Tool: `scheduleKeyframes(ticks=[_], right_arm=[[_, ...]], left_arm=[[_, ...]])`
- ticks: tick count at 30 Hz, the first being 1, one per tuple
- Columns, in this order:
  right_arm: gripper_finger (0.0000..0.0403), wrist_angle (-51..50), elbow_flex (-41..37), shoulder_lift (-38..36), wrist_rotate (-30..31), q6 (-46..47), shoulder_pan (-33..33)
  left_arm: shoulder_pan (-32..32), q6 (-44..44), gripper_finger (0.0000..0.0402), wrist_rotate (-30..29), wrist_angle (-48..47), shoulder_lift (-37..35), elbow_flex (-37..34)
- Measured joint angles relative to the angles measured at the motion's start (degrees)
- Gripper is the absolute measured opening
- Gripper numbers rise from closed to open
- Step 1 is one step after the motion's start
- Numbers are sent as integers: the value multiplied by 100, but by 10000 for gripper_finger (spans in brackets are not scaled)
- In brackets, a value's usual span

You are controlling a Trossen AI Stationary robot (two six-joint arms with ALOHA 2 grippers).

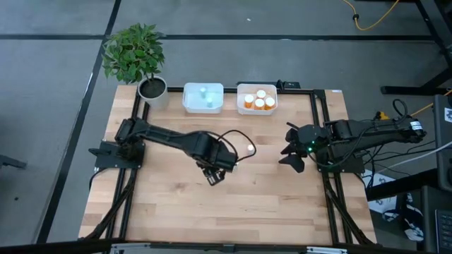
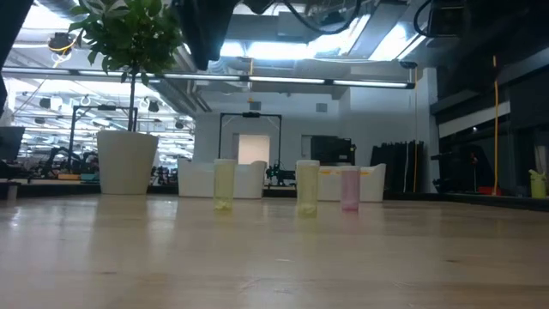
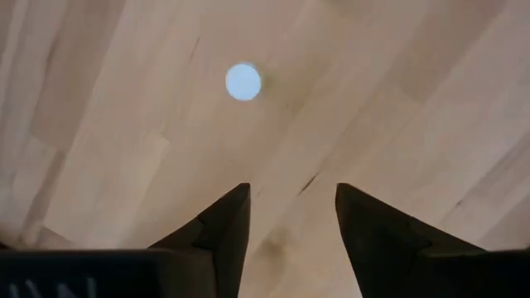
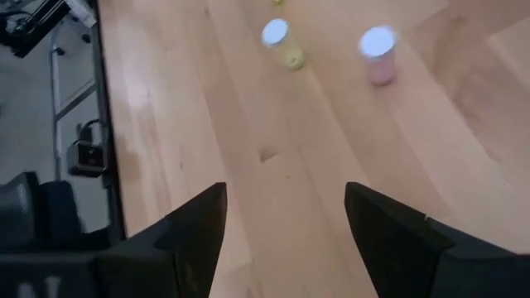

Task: Pick and place medicine bottles into bin by pill shape (circle, oval)
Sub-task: Put the left yellow tablet bottle into the left white bin

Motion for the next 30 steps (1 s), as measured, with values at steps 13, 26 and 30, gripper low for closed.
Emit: scheduleKeyframes(ticks=[13, 26, 30], right_arm=[[247, 8, 0, 2, -139, -5, 0], [247, 8, 0, 1, -139, -18, 0], [247, 8, 0, 2, -139, -22, 0]], left_arm=[[796, 7, 246, 92, 332, 37, -196], [877, 221, 243, 428, 1338, 50, -1370], [877, 180, 239, 520, 1798, 52, -1820]])
